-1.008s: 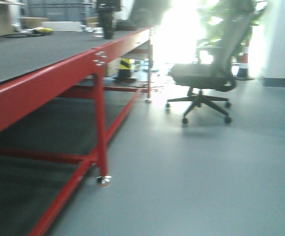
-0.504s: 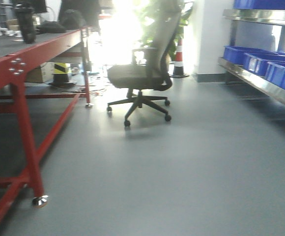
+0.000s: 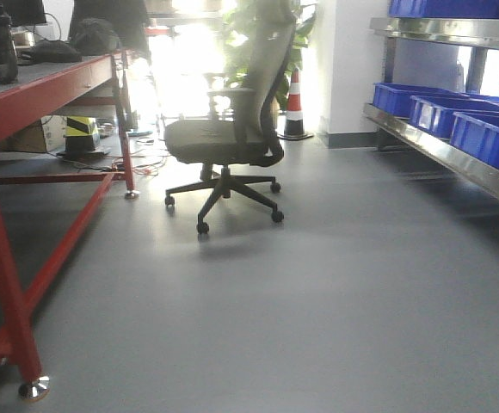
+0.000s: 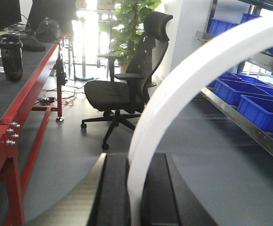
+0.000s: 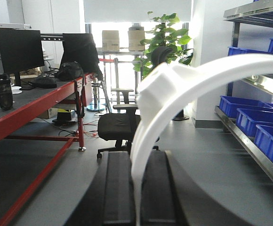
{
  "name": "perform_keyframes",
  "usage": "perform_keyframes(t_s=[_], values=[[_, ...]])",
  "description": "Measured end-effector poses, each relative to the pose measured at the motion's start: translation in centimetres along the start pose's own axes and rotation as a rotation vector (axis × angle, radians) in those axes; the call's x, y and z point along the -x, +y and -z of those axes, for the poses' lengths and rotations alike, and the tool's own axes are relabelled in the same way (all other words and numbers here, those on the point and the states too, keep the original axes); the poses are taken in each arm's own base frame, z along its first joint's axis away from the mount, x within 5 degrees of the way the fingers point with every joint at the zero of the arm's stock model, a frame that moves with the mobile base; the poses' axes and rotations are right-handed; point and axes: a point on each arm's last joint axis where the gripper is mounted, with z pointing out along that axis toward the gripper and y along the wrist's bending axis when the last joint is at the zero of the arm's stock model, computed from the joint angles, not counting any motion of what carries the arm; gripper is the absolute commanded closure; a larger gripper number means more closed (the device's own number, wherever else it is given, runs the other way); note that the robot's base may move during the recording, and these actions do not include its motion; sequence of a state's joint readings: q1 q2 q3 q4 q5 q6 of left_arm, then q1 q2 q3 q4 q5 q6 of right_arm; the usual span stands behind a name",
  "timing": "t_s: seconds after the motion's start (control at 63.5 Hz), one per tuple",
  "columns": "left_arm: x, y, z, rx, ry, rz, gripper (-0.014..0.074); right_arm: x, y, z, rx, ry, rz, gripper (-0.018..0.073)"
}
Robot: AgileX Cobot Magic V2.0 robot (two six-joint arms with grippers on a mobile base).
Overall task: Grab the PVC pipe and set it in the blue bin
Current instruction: 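Drive the base toward the steel shelf of blue bins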
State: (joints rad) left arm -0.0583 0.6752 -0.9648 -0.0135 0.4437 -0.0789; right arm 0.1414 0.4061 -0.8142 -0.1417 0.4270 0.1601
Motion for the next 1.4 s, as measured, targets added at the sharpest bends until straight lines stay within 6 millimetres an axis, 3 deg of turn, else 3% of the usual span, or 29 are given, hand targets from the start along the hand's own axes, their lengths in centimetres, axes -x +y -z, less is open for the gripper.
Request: perform_keyframes(t_s=[1.401], values=[[0.0, 0.0, 0.0, 0.0, 0.0, 0.0, 0.0707, 0.0, 0.0, 0.0, 0.0, 0.0, 0.0, 0.0727]])
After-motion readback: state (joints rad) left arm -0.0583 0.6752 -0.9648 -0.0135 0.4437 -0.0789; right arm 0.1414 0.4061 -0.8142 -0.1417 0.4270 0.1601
